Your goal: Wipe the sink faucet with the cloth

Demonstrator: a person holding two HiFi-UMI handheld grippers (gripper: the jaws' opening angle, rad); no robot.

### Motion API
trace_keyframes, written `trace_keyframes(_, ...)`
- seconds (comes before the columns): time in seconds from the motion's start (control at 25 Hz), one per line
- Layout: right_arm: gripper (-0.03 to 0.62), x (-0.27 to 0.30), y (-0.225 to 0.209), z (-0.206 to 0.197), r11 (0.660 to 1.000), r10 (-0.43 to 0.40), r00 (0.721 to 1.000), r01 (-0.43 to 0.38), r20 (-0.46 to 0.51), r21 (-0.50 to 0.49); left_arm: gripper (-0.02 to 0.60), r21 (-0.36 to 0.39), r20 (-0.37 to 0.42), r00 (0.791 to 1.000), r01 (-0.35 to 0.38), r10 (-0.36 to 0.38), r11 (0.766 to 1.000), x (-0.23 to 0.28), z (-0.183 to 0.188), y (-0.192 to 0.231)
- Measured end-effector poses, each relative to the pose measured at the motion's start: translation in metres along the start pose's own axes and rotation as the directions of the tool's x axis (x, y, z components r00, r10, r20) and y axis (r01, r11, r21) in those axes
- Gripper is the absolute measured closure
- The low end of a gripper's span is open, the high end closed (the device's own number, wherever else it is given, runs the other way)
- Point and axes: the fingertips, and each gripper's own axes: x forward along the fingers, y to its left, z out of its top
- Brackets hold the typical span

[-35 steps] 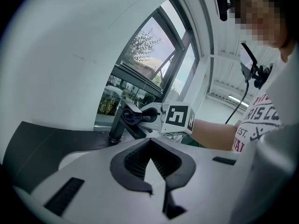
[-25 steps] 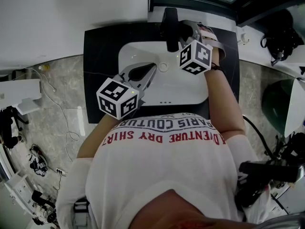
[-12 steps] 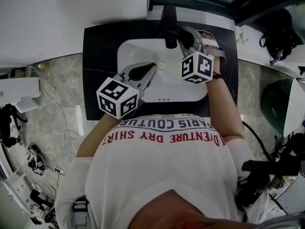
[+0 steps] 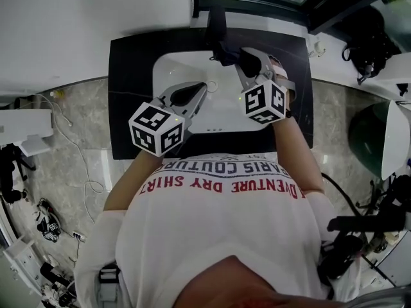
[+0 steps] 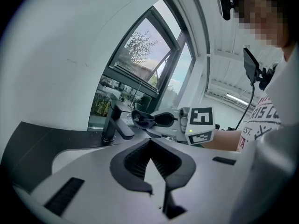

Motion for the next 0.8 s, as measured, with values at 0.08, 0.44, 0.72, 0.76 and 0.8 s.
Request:
trace_keyframes(0.08, 0.517, -0.02, 0.007, -0.015, 0.999, 0.011, 1.0, -0.01, -0.014, 0.05, 0.58, 0.0, 0.01, 1.0, -0.011, 0.011, 1.0, -0.001, 0.001, -0.011)
trace_keyframes(0.44, 0.517, -0.088, 0.023, -0.038, 0.851, 0.07, 0.981, -0.152, 0.179, 0.502, 0.58, 0.052, 0.059, 0.993, -0.107, 0.104, 0.993, -0.005, 0.025, -0.047)
trace_keyframes(0.72, 0.517, -0.075, 0.016, -0.066, 0.663, 0.058, 0.95, -0.266, 0.307, 0.699, 0.58, 0.069, 0.04, 0.992, -0.119, 0.116, 0.991, 0.019, 0.02, -0.048)
trace_keyframes(0.76, 0.517, -0.065, 0.015, -0.067, 0.636, 0.054, 0.945, -0.282, 0.323, 0.719, 0.58, 0.07, 0.034, 0.993, -0.12, 0.117, 0.99, 0.023, 0.02, -0.04)
trace_keyframes(0.8, 0.517, -0.054, 0.013, -0.066, 0.597, 0.05, 0.937, -0.306, 0.347, 0.741, 0.58, 0.069, 0.025, 0.992, -0.121, 0.12, 0.99, 0.027, 0.02, -0.031)
